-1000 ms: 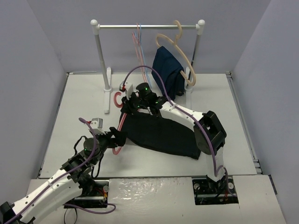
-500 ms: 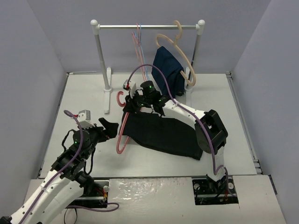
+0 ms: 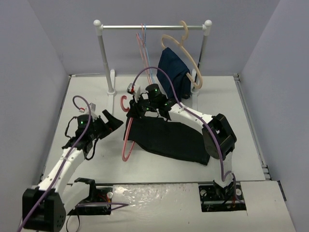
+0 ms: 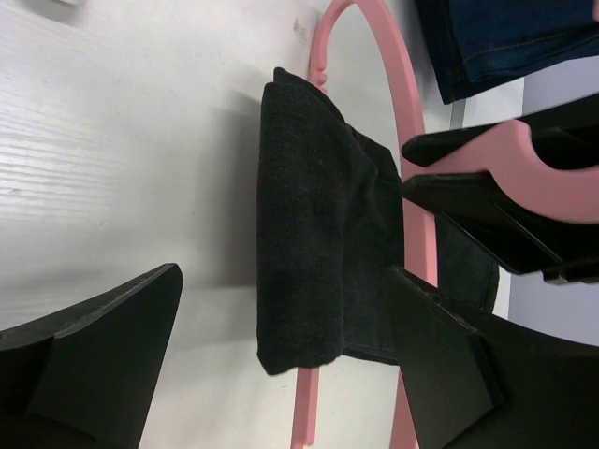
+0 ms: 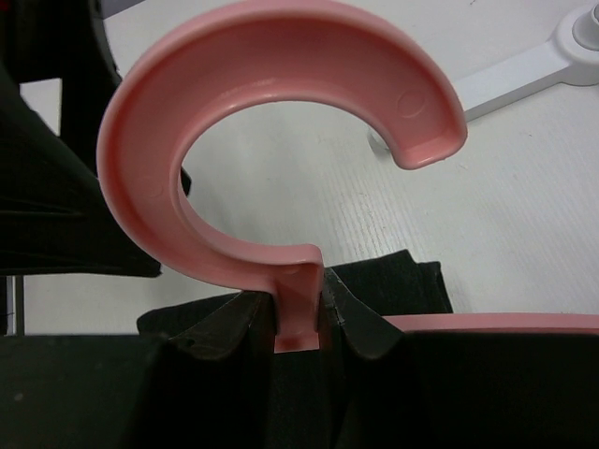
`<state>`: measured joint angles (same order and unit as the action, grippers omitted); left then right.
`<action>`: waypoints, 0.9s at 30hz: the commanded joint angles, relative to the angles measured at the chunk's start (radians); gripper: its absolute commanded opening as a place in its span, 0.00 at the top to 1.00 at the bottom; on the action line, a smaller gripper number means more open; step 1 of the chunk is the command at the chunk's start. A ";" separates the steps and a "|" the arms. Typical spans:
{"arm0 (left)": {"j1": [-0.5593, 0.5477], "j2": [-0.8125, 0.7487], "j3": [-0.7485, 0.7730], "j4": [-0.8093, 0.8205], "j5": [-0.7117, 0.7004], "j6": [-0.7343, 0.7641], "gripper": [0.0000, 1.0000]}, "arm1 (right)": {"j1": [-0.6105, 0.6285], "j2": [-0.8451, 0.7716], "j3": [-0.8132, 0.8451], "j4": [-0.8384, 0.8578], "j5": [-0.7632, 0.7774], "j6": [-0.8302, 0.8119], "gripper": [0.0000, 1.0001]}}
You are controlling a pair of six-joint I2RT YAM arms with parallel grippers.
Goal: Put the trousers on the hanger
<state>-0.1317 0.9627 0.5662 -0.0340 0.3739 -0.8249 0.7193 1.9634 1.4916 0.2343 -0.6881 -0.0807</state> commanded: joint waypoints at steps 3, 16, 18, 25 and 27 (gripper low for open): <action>0.011 0.139 0.046 0.276 0.179 -0.058 0.15 | -0.006 -0.104 0.007 0.086 -0.044 0.006 1.00; 0.002 0.345 0.052 0.369 0.298 -0.098 0.19 | -0.007 -0.100 0.015 0.097 -0.042 0.016 1.00; 0.002 0.364 0.041 0.396 0.306 -0.108 0.20 | -0.007 -0.100 0.013 0.097 -0.042 0.016 1.00; -0.031 0.452 0.049 0.460 0.322 -0.128 0.30 | -0.006 -0.102 0.011 0.097 -0.042 0.021 1.00; -0.034 0.469 0.045 0.487 0.327 -0.140 0.34 | -0.006 -0.106 0.009 0.096 -0.043 0.021 1.00</action>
<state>-0.1510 1.4091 0.5739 0.3366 0.6642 -0.9426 0.7185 1.9526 1.4861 0.2412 -0.6960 -0.0754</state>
